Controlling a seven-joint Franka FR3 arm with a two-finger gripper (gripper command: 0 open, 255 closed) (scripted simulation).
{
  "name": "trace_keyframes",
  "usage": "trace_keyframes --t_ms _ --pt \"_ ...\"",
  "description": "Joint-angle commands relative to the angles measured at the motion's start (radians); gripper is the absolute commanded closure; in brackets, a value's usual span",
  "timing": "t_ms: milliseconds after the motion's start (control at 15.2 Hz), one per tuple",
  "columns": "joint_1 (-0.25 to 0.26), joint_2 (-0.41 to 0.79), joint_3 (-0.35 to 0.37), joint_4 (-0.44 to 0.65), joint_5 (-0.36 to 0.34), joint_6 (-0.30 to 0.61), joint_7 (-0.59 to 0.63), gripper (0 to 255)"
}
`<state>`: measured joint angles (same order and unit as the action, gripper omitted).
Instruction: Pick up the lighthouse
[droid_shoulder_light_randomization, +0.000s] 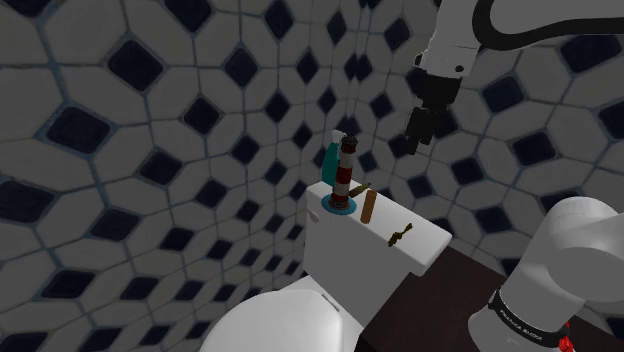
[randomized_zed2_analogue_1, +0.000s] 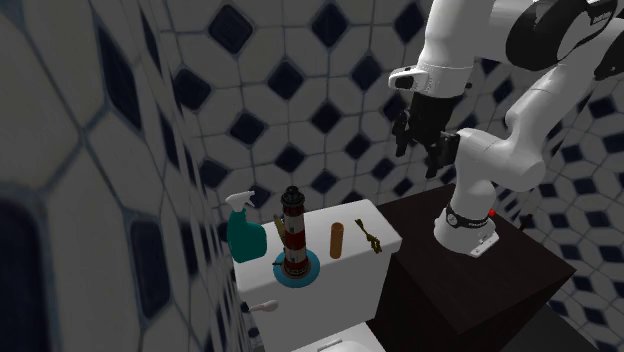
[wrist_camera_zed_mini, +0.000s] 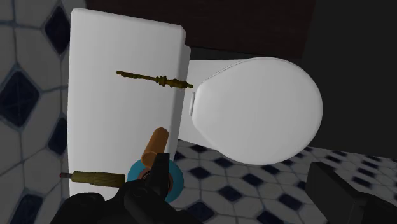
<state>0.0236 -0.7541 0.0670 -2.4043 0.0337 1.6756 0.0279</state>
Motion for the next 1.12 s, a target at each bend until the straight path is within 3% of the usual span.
trace_keyframes --t_ms 0,528,1056 --pt "0.0 0.0 0.0 0.0 0.0 0.0 0.0 0" --pt "-0.041 0.433 -0.042 0.345 -0.043 -0.062 -0.045 0" --pt "-0.069 0.866 -0.072 0.793 -0.07 -0.226 -0.083 0"
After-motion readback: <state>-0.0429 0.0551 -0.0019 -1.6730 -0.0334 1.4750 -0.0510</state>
